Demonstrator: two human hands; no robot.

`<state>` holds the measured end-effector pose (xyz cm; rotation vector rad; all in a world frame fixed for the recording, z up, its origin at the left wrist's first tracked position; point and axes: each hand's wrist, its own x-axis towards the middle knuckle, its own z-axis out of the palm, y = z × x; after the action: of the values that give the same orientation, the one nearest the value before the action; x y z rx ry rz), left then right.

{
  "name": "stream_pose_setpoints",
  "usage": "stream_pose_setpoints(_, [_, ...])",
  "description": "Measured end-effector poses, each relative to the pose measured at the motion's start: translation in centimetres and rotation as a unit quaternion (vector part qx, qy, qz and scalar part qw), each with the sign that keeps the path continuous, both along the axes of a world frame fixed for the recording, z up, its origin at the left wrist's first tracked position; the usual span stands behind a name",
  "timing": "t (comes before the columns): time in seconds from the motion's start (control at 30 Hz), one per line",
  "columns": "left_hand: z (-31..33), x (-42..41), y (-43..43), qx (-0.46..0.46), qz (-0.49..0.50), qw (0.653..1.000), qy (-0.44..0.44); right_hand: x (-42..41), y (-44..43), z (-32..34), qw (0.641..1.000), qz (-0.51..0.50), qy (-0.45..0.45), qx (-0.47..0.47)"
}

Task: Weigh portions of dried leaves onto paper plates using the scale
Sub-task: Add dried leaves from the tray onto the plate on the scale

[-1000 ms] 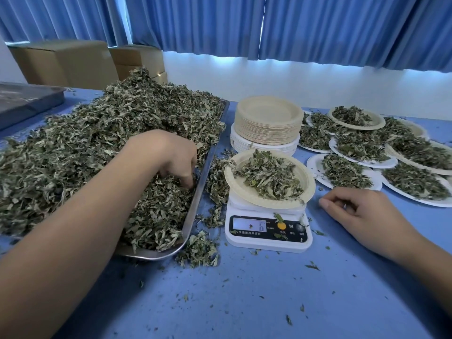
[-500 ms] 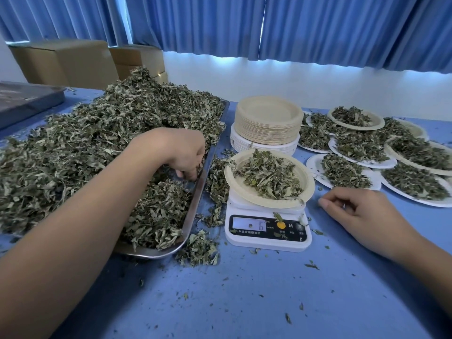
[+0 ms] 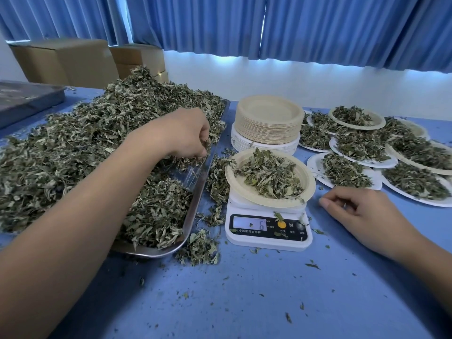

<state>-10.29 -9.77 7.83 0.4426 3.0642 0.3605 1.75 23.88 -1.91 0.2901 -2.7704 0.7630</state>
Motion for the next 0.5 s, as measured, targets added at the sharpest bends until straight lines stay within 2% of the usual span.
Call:
stream_pose_setpoints(0.1, [0.2, 0.2, 0.5, 0.035, -0.037, 0.996, 0.077, 0.0, 0.0, 0.0, 1.0, 0.003, -0.001, -0.003])
stream_pose_setpoints(0.2, [0.4, 0.6, 1.2, 0.104, -0.092, 0.985, 0.098, 0.0, 0.0, 0.0, 1.0, 0.002, 0.0, 0.0])
stream_pose_setpoints(0.3, [0.2, 1.5, 2.2, 0.151, -0.171, 0.973, 0.042, 0.0, 0.0, 0.0, 1.0, 0.003, 0.006, 0.008])
stream_pose_setpoints(0.4, [-0.4, 2.4, 3.2, 0.133, -0.242, 0.959, -0.062, 0.0, 0.1, -0.1, 1.0, 0.004, 0.009, 0.008])
stream_pose_setpoints(0.5, [-0.4, 2.4, 3.0, 0.134, -0.244, 0.958, -0.071, 0.0, 0.1, -0.1, 1.0, 0.005, 0.011, 0.013])
